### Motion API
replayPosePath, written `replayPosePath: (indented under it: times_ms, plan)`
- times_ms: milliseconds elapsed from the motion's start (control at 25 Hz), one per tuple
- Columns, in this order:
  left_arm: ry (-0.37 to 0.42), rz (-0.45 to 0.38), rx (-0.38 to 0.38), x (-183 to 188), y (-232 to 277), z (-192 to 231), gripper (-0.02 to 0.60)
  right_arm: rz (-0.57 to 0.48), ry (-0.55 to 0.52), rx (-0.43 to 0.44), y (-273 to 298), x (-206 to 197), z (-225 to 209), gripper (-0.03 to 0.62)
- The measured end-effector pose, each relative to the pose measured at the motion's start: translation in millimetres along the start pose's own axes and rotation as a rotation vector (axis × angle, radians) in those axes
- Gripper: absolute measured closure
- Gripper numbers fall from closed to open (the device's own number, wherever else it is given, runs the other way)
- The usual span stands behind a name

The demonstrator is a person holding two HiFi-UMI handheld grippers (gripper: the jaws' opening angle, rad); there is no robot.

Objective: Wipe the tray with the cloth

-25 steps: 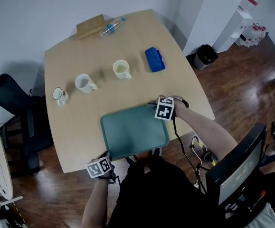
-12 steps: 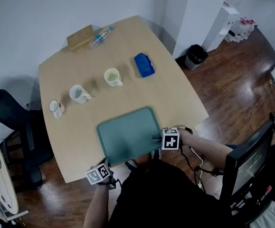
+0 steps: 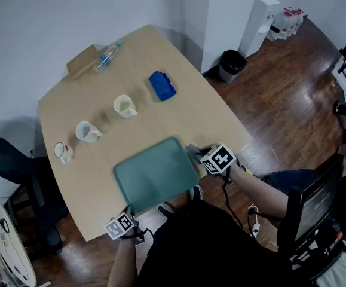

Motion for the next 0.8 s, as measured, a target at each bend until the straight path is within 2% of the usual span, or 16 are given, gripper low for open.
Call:
replayPosePath:
  times_ms: [120, 240, 320, 400, 440, 560, 600, 680, 760, 800]
  plan:
    - [-0.002, 0.011, 0.015, 0.9, -1.8, -1.5, 0.554, 0.054, 0.098, -0.124, 18.6, -3.3, -36.4, 0.56]
    - [0.002, 0.026, 0.037, -0.3, -1.5, -4.2, 0.554, 0.107, 0.161, -0.14, 35.0, -15.1, -45.4, 0.515]
    - [0.005, 0.02, 0.048, 0.0, -1.4, -4.9, 0.552, 0.075, 0.187, -0.126, 35.1, -15.7, -44.0, 0.489]
    - [0.005, -0.01, 0.065, 2.7, -4.0, -4.3, 0.54, 0.02, 0.211, -0.114, 29.3, -14.0, -43.0, 0.411]
    - [0.005, -0.031, 0.073, 4.7, -7.3, -4.3, 0.524, -0.016, 0.226, -0.117, 23.5, -13.3, -43.8, 0.394]
    - [0.021, -0.092, 0.088, 14.9, -21.3, -9.1, 0.495, -0.157, 0.26, -0.151, -5.7, -5.2, -49.3, 0.386]
    - [0.033, -0.114, 0.09, 20.1, -26.7, -13.2, 0.495, -0.201, 0.26, -0.161, -16.9, -1.8, -50.5, 0.395]
    - [0.076, -0.173, 0.091, 33.6, -39.7, -25.7, 0.495, -0.279, 0.25, -0.163, -37.9, 2.5, -49.3, 0.468]
    - [0.153, -0.247, 0.092, 52.2, -55.0, -43.3, 0.5, -0.364, 0.249, -0.122, -56.9, 7.3, -40.0, 0.561]
    - [0.201, -0.283, 0.078, 61.7, -62.1, -55.6, 0.507, -0.408, 0.255, -0.092, -65.5, 10.0, -32.4, 0.582]
Point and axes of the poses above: the fingertips, and each gripper's own axes: y forward along the fingers, z to its left, x out of its top, the point moved 3 cm from there along -y, backward along the fingers, and after that the axes turned 6 degrees about -x, right-handed, at the moved point
